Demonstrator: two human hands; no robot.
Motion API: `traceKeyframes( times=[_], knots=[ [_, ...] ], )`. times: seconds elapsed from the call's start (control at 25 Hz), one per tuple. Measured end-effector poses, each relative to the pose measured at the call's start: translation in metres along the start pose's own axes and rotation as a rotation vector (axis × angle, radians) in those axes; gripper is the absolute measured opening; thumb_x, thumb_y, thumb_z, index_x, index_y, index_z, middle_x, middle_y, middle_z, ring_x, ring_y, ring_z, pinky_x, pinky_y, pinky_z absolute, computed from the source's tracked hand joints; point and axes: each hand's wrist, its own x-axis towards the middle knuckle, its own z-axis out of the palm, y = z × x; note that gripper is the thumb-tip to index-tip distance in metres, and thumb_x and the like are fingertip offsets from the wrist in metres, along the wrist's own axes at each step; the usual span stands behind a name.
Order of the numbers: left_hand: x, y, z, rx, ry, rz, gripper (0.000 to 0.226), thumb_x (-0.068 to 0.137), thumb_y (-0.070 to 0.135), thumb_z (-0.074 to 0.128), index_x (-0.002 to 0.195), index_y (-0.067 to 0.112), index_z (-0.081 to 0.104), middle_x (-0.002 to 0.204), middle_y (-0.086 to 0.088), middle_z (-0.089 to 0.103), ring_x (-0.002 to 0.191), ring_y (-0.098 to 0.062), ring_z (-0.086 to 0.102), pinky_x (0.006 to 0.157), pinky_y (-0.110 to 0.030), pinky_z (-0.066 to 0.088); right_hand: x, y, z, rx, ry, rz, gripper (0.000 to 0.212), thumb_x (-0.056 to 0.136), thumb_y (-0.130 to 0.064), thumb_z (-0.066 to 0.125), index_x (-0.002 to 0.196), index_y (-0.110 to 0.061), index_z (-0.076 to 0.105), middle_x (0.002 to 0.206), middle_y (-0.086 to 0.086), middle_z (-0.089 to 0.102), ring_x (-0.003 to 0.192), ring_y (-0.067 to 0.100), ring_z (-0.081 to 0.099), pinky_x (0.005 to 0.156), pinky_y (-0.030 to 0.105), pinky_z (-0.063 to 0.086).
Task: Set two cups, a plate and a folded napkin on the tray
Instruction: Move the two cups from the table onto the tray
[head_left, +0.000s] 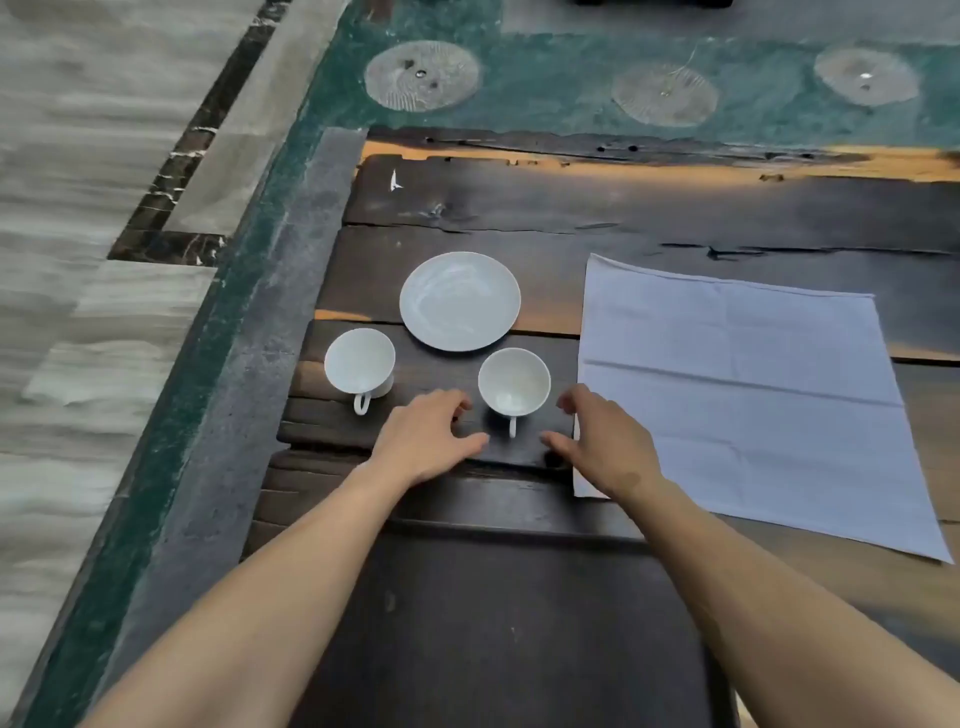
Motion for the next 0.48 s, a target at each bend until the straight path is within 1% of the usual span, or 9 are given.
traceKeyframes(
  times=[0.04, 0.12, 0.2, 0.28, 0.32, 0.48],
  knots=[
    [0.006, 0.0, 0.001, -0.041, 0.015, -0.003, 0.057, 0.079, 0.058, 0.064, 0.128, 0.031, 0.052, 0.126, 0.01, 0.061, 0.115, -0.014, 0.056, 0.094, -0.038, 0.042, 0.007, 0.001, 0.002, 0.034, 0.005, 0.0, 0.051, 0.084, -0.047, 0.068, 0.126, -0.029, 0.046, 0.123, -0.007, 0.061, 0.11, 0.02, 0.057, 0.079, 0.037, 0.048],
    [0.017, 0.0, 0.005, -0.121, 0.028, -0.006, 0.069, 0.074, 0.058, 0.068, 0.134, 0.035, 0.044, 0.13, 0.011, 0.059, 0.12, -0.013, 0.054, 0.096, -0.041, 0.044, 0.02, 0.003, 0.006, 0.074, -0.009, 0.004, 0.066, 0.08, -0.046, 0.072, 0.135, -0.036, 0.038, 0.126, -0.008, 0.059, 0.111, 0.019, 0.057, 0.077, 0.036, 0.047],
    [0.024, 0.002, 0.008, -0.213, 0.033, -0.011, 0.082, 0.068, 0.057, 0.072, 0.138, 0.04, 0.034, 0.136, 0.013, 0.056, 0.124, -0.014, 0.053, 0.098, -0.044, 0.046, 0.029, 0.003, 0.01, 0.147, -0.022, 0.009, 0.075, 0.075, -0.045, 0.076, 0.136, -0.042, 0.033, 0.125, -0.012, 0.06, 0.109, 0.018, 0.057, 0.074, 0.034, 0.047],
    [0.029, 0.007, 0.011, -0.285, 0.059, 0.0, 0.09, 0.064, 0.056, 0.077, 0.137, 0.045, 0.026, 0.137, 0.012, 0.056, 0.124, -0.017, 0.054, 0.097, -0.046, 0.047, 0.035, 0.004, 0.015, 0.228, -0.031, -0.003, 0.077, 0.072, -0.043, 0.079, 0.134, -0.045, 0.034, 0.125, -0.016, 0.06, 0.107, 0.016, 0.059, 0.073, 0.033, 0.046],
    [0.032, 0.009, 0.011, -0.304, 0.072, 0.018, 0.091, 0.063, 0.056, 0.079, 0.136, 0.046, 0.025, 0.135, 0.012, 0.057, 0.123, -0.019, 0.055, 0.096, -0.047, 0.047, 0.037, 0.004, 0.016, 0.259, -0.039, -0.014, 0.077, 0.071, -0.042, 0.079, 0.133, -0.045, 0.034, 0.125, -0.017, 0.061, 0.106, 0.016, 0.059, 0.073, 0.032, 0.046],
    [0.038, 0.015, 0.012, -0.329, 0.063, 0.035, 0.085, 0.059, 0.056, 0.08, 0.127, 0.05, 0.029, 0.124, 0.009, 0.062, 0.113, -0.029, 0.059, 0.088, -0.05, 0.051, 0.043, 0.0, 0.021, 0.39, -0.041, 0.018, 0.074, 0.07, -0.042, 0.08, 0.132, -0.042, 0.039, 0.127, -0.013, 0.062, 0.108, 0.018, 0.061, 0.082, 0.037, 0.05]
  ],
)
